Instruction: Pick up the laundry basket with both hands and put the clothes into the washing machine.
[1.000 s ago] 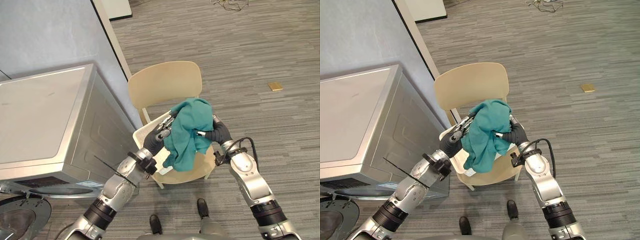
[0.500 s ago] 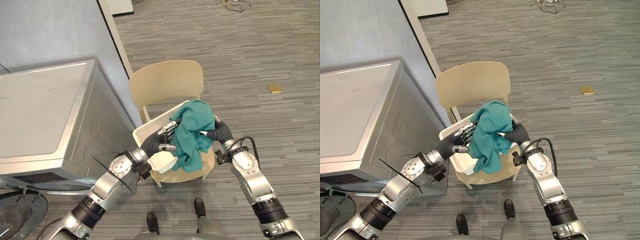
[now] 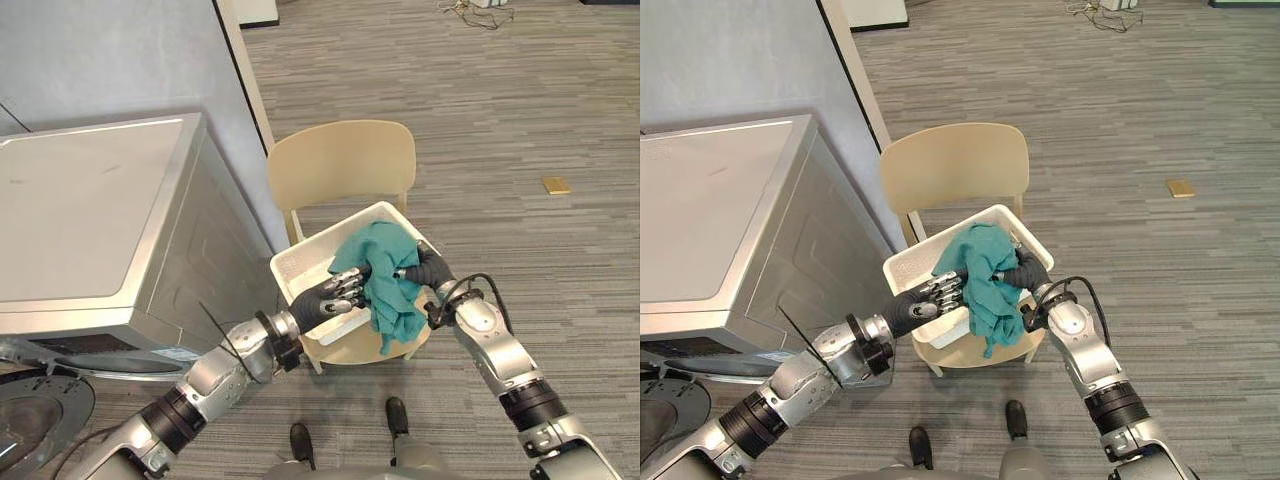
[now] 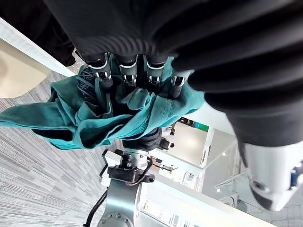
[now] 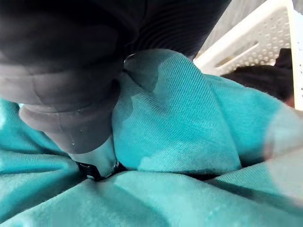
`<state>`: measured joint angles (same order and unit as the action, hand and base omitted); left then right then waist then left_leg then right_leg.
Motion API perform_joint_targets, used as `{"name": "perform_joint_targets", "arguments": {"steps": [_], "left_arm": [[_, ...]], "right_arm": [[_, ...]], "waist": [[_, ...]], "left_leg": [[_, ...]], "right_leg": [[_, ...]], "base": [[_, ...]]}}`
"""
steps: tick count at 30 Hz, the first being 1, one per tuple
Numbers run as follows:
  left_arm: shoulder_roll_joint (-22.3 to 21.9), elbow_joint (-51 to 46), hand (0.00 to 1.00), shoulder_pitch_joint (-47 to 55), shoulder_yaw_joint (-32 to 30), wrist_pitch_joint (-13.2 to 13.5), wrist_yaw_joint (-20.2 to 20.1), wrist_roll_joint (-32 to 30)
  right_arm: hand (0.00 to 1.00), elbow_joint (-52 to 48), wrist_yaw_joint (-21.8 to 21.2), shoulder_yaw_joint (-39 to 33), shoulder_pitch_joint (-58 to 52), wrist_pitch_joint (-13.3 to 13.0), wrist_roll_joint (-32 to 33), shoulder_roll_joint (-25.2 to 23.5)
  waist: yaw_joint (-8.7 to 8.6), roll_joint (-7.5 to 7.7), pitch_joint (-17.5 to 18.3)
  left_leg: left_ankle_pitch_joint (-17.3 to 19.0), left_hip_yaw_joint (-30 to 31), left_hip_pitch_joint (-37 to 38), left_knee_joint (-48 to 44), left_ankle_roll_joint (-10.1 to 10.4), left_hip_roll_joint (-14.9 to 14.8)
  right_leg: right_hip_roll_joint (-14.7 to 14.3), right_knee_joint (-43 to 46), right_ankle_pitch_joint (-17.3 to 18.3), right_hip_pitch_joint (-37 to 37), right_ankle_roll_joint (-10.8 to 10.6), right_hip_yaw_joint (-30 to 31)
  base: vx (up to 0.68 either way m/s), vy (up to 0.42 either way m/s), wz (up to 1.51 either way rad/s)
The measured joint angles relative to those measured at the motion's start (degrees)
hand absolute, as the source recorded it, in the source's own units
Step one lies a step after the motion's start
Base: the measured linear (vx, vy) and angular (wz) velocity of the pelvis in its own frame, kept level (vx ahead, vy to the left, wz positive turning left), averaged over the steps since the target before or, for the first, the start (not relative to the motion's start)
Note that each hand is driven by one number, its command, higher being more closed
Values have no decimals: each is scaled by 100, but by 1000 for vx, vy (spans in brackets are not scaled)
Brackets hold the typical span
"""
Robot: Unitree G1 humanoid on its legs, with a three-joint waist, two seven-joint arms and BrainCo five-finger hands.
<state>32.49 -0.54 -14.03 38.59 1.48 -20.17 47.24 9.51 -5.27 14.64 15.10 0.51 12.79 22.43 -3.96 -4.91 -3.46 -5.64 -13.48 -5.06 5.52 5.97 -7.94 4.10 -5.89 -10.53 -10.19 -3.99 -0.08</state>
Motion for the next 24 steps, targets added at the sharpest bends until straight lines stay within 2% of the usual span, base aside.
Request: {"name": "perform_joint_targets", "arguments": {"steps": [9, 14, 15, 16, 19, 21, 23, 24], "left_arm": [[-218, 126, 0, 93, -71, 138, 149, -1001], [-931, 75, 0, 492, -914, 187, 575, -2215], [-1114, -5, 0, 584, -1155, 205, 719, -2590], [-1482, -263, 0, 751, -1618, 229, 988, -3156], [-2079, -768, 0, 933, -2365, 339, 1439, -4159], [-2437, -1227, 0, 1086, -2942, 408, 1937, -5089], [-2674, -1506, 0, 1170, -3364, 412, 2724, -6136], [-2727, -1542, 0, 1196, -3442, 408, 2871, -6308]], "right_arm": [[100, 80, 39, -32, 12, 4, -3, -156], [100, 80, 65, -375, -1, 5, -15, -446], [100, 77, 90, -491, -12, 4, -24, -539], [100, 30, 159, -752, -122, -2, -66, -738], [100, 19, 224, -1181, -369, -3, -213, -927], [100, -7, 376, -1412, -537, -2, -274, -1056], [100, -246, 524, -1658, -741, -2, -345, -1209], [100, -317, 548, -1709, -791, -2, -353, -1251]], "waist": [[11, 153, 14], [39, 203, 16], [44, 203, 16], [80, 204, 17], [170, 204, 17], [175, 204, 18], [196, 202, 19], [197, 202, 20]], "left_leg": [[-2, 145, 43, 23, 0, 0], [-5, 218, 28, 26, 4, 1], [-10, 220, 28, 26, 7, 5], [-10, 223, 31, 22, 7, 9], [-10, 233, 69, 4, 8, 25], [-10, 268, 105, 1, 9, 29], [-8, 277, 122, 2, 10, 35], [-7, 276, 127, 2, 10, 37]], "right_leg": [[10, -4, 4, 100, 0, -105], [13, -2, 4, 113, 0, -151], [10, -2, 5, 116, -1, -160], [7, 0, 41, 122, -49, -169], [3, 13, 49, 179, -43, -209], [-4, 16, 64, 254, -26, -276], [-10, 2, 90, 277, -51, -288], [-10, 0, 94, 283, -55, -288]], "base": [[-8, 7, 5], [-12, 11, 5], [0, 0, 0], [-3, 12, 3], [6, 18, 7], [9, 19, 14], [-1, 6, 3], [0, 0, 0]]}}
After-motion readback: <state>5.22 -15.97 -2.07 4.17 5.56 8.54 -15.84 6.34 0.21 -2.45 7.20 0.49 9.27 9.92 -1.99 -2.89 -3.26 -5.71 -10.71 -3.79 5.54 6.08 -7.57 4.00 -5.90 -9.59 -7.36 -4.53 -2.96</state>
